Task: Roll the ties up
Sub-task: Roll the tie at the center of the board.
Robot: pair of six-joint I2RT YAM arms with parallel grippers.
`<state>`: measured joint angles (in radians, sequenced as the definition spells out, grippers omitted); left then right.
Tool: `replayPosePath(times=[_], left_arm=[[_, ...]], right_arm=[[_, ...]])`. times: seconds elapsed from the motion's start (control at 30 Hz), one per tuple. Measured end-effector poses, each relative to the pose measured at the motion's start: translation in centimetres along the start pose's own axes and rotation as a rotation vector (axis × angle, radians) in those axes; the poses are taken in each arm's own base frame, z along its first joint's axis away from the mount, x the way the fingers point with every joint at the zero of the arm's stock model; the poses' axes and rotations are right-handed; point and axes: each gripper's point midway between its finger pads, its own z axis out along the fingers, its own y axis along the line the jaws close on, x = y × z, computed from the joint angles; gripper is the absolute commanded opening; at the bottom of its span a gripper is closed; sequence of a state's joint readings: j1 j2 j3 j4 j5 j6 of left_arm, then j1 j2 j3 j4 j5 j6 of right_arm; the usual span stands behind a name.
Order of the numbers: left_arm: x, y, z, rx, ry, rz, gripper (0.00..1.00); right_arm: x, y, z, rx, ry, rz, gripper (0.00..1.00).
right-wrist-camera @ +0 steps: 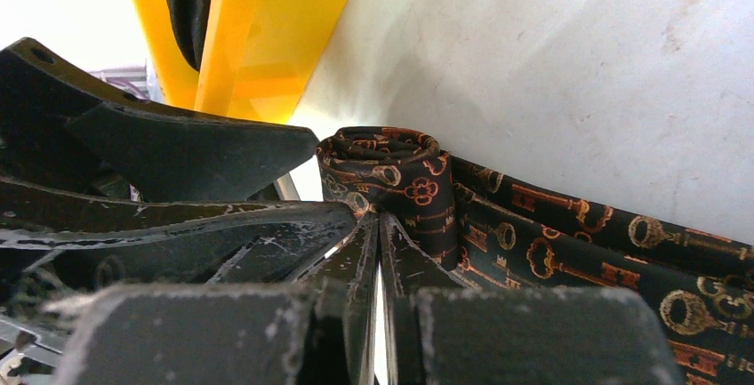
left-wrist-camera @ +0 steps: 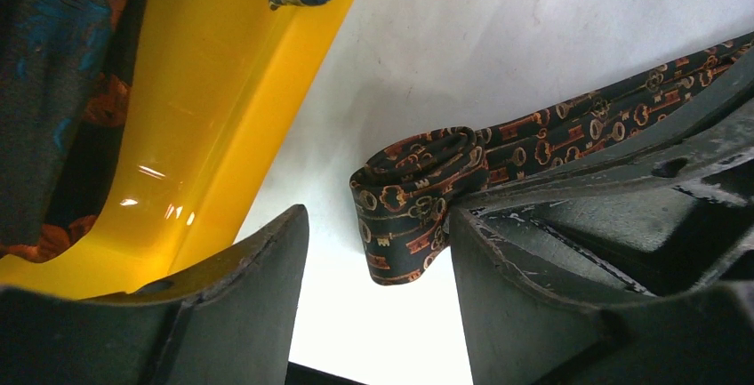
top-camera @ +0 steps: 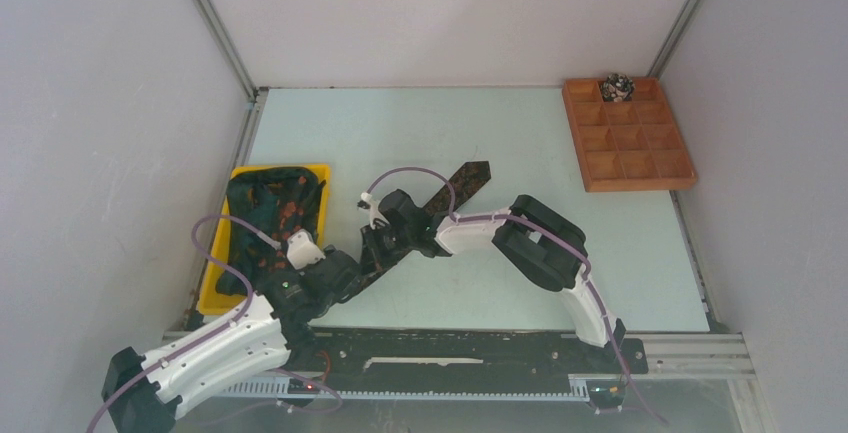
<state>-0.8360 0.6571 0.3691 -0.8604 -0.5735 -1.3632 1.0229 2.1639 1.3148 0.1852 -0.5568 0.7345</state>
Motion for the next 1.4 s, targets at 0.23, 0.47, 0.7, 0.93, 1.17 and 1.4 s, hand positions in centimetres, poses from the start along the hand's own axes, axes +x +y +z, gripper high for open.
replayPosePath(times=[0.23, 0.47, 0.7, 0.93, 1.17, 1.4], left_arm=[[0.6, -0.3, 1.2, 0.008, -0.006, -0.006, 0.64], [0.7, -0.6, 2.0, 0.02, -0.022, -0.026, 0.57], [0.5, -1.7, 2.7, 0.066, -0.048, -0.06, 0.44], [0.3, -2.8, 3.0, 0.108, -0.062, -0.057, 0.25], [0.3, -3.4, 2.7, 0.143, -0.053, -0.028, 0.15], [0.9, -3.3, 2.0, 0.171, -0.012, 0.009, 0.14]], right_arm=[[0.0, -0.5, -0.3, -0.001, 0.002, 0.011, 0.04], [-0.2, -0.7, -0.4, -0.001, -0.002, 0.016, 0.04], [0.0, -1.1, -0.5, 0.008, 0.004, 0.021, 0.04], [0.1, -1.5, -0.7, 0.015, 0.007, 0.03, 0.08], [-1.7, -1.1, -2.3, 0.006, -0.033, 0.031, 0.14], [-4.0, -1.2, -3.7, 0.016, -0.095, 0.029, 0.15]])
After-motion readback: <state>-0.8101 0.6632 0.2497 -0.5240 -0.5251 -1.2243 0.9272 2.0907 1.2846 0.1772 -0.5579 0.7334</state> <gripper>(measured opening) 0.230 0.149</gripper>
